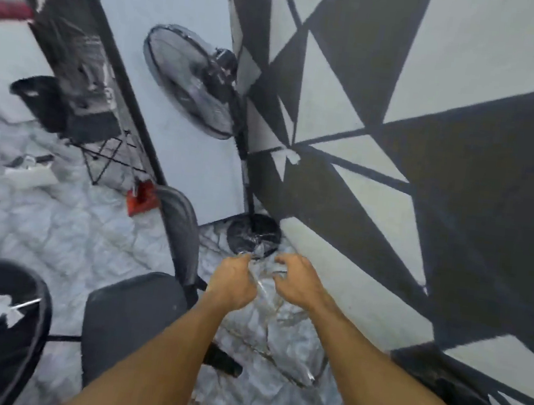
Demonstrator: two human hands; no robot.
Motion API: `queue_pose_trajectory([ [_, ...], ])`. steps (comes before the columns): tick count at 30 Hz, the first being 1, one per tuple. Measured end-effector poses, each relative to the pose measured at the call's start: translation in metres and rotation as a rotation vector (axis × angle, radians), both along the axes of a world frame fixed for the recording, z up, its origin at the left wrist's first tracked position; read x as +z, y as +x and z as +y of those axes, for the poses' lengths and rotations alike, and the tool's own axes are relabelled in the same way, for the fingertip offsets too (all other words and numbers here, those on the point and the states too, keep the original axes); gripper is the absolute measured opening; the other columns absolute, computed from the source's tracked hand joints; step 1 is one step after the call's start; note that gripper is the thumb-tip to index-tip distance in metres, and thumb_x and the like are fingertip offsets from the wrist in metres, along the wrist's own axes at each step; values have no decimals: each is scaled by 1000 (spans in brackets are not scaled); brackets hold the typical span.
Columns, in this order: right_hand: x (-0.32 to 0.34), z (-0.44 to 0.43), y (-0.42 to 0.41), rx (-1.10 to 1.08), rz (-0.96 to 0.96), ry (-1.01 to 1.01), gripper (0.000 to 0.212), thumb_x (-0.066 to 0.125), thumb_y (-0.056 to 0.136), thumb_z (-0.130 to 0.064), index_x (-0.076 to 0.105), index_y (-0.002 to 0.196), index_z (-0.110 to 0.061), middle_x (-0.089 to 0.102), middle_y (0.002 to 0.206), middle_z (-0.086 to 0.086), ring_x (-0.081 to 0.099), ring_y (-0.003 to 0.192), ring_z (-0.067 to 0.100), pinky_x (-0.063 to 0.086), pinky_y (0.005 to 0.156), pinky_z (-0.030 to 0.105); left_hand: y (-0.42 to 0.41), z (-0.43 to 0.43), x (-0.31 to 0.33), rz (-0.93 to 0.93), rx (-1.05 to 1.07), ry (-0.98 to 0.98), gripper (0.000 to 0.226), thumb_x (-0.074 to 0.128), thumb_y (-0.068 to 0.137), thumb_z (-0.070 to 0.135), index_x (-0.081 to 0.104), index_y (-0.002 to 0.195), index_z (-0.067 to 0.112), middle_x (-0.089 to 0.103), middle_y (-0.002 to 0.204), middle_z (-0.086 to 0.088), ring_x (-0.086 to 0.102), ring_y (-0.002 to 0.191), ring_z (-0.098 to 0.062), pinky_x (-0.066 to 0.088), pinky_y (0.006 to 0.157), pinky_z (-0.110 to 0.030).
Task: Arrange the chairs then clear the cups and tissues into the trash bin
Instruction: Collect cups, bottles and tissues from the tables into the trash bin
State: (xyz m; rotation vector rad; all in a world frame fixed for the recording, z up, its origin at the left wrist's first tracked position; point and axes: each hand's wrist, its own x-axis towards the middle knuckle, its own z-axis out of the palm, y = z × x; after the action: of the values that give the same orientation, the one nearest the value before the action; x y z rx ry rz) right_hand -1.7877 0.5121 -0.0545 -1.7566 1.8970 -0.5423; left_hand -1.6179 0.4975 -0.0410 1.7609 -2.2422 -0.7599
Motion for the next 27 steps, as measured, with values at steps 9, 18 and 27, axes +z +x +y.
queue_pose_trajectory([
  [9,26,-56,262,553,39,-49,44,59,89,-22,58,132,-15,58,136,5,50,128,23,42,106,36,239,25,25,1,526,-57,53,60,77,20,58,130,14,66,125,-8,60,116,-28,48,92,-36],
  [18,17,-70,500,1007,-34,-37,39,61,84,-19,65,123,-16,65,123,3,59,115,22,47,100,35,437,70,17,-30,1061,-167,29,60,77,19,68,105,20,69,100,-2,62,102,-25,52,84,-36],
  [27,8,-104,649,1169,-38,-49,39,65,84,-26,62,122,-20,64,121,4,59,115,26,49,96,41,553,82,15,-109,1524,-183,26,60,85,20,65,110,17,60,89,-3,61,84,-26,46,69,-30],
])
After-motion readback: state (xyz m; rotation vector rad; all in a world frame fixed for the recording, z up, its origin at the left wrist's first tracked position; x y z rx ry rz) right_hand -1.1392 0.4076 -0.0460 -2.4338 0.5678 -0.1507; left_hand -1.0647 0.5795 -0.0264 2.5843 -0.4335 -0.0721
